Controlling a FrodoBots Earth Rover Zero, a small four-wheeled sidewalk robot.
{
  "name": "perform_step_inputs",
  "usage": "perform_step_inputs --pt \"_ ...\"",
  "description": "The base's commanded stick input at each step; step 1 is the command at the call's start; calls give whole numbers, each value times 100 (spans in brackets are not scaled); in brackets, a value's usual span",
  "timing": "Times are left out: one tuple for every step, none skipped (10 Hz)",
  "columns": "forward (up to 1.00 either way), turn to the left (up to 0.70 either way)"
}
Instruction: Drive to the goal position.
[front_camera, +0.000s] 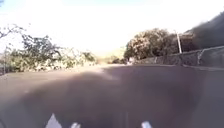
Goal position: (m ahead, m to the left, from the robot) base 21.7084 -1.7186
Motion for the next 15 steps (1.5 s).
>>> perform_step_inputs --pt "85 0" --pt "85 0" --pt "85 0" --pt "85 0" --pt "85 0" --pt "85 0" --pt "85 0" --pt "85 0" --pt "85 0" --pt "85 0" --pt "85 0" --pt "85 0" --pt "85 0" --pt "85 0" --pt "85 0"
